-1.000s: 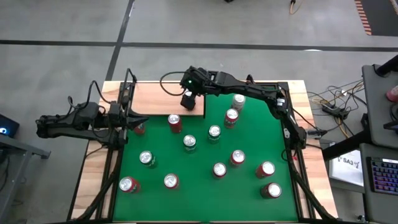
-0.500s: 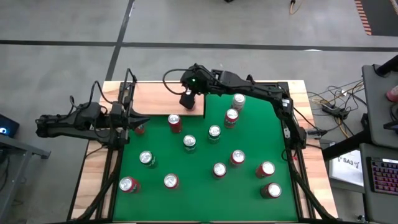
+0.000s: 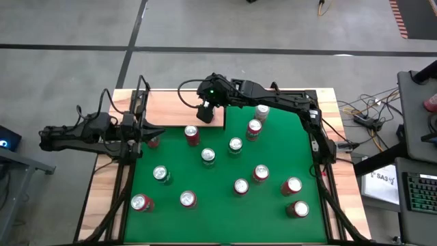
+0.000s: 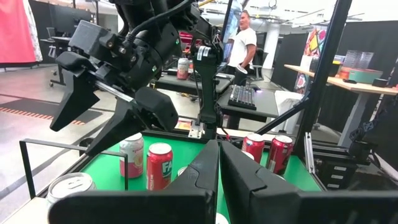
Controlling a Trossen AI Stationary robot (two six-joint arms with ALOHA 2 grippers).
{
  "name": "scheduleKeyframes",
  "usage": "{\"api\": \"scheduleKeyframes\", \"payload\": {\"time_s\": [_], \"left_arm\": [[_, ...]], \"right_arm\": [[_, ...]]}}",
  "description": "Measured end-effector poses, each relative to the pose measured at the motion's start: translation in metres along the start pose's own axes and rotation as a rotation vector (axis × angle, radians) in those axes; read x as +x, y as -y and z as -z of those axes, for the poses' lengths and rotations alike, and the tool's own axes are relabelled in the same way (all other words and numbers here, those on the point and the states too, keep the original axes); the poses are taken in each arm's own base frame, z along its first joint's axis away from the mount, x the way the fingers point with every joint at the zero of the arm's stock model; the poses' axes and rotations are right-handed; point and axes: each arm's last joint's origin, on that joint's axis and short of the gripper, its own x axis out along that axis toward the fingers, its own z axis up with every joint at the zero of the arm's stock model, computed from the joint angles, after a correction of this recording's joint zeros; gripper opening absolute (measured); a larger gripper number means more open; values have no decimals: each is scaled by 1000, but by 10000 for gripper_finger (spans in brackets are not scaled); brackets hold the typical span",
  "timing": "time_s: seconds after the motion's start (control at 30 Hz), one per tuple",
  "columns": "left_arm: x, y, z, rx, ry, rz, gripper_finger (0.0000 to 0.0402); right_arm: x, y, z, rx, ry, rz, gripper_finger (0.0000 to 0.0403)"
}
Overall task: Place canned beverage on shelf
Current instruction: Put the pink-white soda can on the shelf
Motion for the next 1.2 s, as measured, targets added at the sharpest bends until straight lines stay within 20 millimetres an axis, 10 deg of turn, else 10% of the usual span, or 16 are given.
{"api": "scheduleKeyframes", "payload": {"time_s": [0.4,0.93,1.2], "left_arm": [[0,0,0,0,0,0,0],[0,0,0,0,0,0,0],[0,0,0,1,0,0,0]], "right_arm": [[2,0,2,-2,-11,1,316],[4,0,4,-4,-19,1,65],[4,0,4,-5,-20,1,10]]}}
